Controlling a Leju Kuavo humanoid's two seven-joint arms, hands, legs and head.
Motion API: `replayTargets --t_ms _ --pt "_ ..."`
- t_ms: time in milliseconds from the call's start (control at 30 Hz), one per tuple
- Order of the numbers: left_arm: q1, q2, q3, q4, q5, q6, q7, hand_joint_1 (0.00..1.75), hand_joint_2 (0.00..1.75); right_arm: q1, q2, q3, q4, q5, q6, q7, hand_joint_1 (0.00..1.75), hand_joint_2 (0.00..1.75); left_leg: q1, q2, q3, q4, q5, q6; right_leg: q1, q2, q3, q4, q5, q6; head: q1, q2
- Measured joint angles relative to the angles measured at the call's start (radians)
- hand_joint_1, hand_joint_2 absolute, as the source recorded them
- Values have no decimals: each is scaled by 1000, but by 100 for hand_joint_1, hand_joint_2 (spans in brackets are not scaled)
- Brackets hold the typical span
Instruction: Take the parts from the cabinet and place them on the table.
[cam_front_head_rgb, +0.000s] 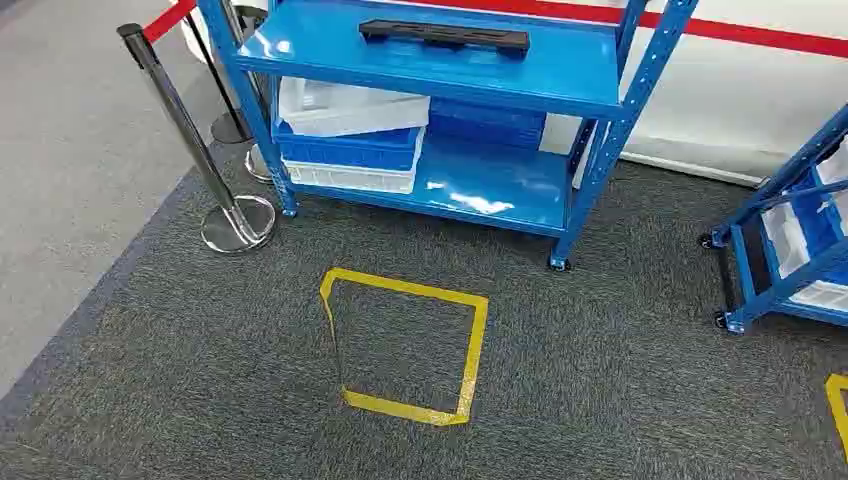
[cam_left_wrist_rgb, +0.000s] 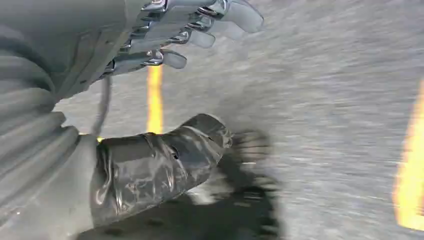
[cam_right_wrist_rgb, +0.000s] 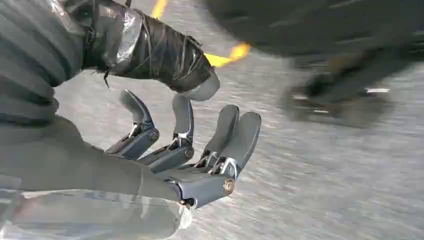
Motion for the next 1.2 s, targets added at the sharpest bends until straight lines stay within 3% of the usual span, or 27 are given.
replayTargets --t_ms 67,100,133,167,233,267,300,333,400,433,467,500,533,767,867,900,933,967,1000,1033,1133,1200 --pt "-37 1 0 -32 0 0 -2 0 175 33 0 0 33 0 0 1 175 175 -1 -2 -1 -6 4 7 0 -3 5 -7 4 6 -1 0" --pt "-54 1 0 -51 0 0 -2 0 175 49 -2 0 49 0 0 1 175 175 12 -3 11 -25 15 12 9 -4 8 -8 2 10 -1 0" --pt "-69 0 0 -66 0 0 -3 0 175 66 -2 0 63 0 0 1 175 175 16 -3 18 -37 20 13 4 -6 10 6 -7 15 1 0" --pt "-82 0 0 -81 0 0 -3 0 175 79 -3 0 76 0 0 1 175 175 18 -4 19 -40 21 17 5 -9 -14 49 -41 19 5 0" --pt "-100 0 0 -100 0 0 -3 0 175 98 -4 0 104 0 0 3 175 175 19 -4 18 -40 22 18 -4 -10 -95 206 -119 27 5 0" --pt "-104 1 0 -111 0 0 -3 0 175 104 -5 0 114 0 0 3 175 175 20 -4 17 -40 21 17 -9 -10 -130 269 -139 33 4 0" --pt "-105 1 0 -117 0 0 -3 0 175 107 -5 0 121 0 0 4 175 175 22 -6 17 -38 20 16 -14 -11 -145 289 -132 37 4 0" --pt "-103 1 0 -122 0 0 -2 0 175 107 -5 0 127 0 0 4 175 175 26 -9 18 -37 18 12 -21 -12 -131 257 -97 44 4 0" --pt "-96 1 0 -124 0 0 -2 0 175 100 -6 0 130 0 0 4 175 175 36 -21 19 -26 10 0 -32 -15 -57 105 -7 56 4 0" --pt "-86 1 0 -124 0 0 -2 0 175 88 -5 0 129 0 0 4 175 175 39 -24 17 -16 3 -11 -38 -14 -13 19 24 62 6 0" --pt "-69 2 1 -123 0 0 -2 0 175 66 0 0 126 0 1 4 175 175 36 -26 5 -11 -3 -20 -34 -7 -9 17 3 61 10 0" --pt "-53 3 1 -118 0 0 1 0 175 52 1 0 119 0 1 2 175 175 33 -25 5 -6 -8 -28 -31 -8 -12 12 8 44 11 0" --pt "-41 3 1 -114 0 0 2 0 175 41 -1 0 112 0 0 1 175 175 33 -25 5 -8 -7 -31 -31 -9 -13 12 7 38 9 0" --pt "-37 3 1 -111 0 0 2 0 175 38 -1 0 109 0 0 1 175 175 33 -25 5 -9 -7 -32 -31 -9 -13 13 7 38 9 0" --pt "-16 2 1 -93 0 0 2 0 175 16 -2 0 88 0 0 0 175 175 34 -26 9 -14 -4 -37 -28 -9 -13 13 6 32 6 0" --pt "82 1 0 -5 0 0 6 0 175 -82 1 0 3 0 0 -4 175 175 39 -21 3 25 -38 -53 -28 -2 -8 -1 13 6 3 0" --pt "126 0 0 42 0 -2 6 0 175 -122 1 0 -46 0 0 -3 175 175 38 -9 -45 119 -88 -53 -26 8 -13 -1 14 -1 2 0" --pt "223 2 0 168 0 0 8 0 175 -208 1 0 -171 0 0 -4 175 175 33 -3 -123 228 -89 -39 -12 33 -15 5 11 -8 2 0" --pt "204 5 0 178 0 2 6 0 175 -199 0 0 -183 0 -1 -3 175 175 27 1 -42 46 7 -22 -8 25 -8 5 7 -6 2 0" --pt "178 6 0 177 0 2 5 0 175 -179 0 0 -180 0 0 -3 175 175 21 5 -21 14 7 -18 -5 15 -14 4 4 -2 3 0" --pt "105 5 0 134 0 0 0 0 175 -107 2 0 -134 0 0 0 175 175 13 5 -21 5 14 -15 -7 10 -10 -1 3 9 6 0" --pt "54 0 0 96 0 0 -2 0 175 -55 2 0 -99 0 0 3 175 175 25 4 -13 -16 27 -2 -6 8 -6 6 -2 20 5 0"
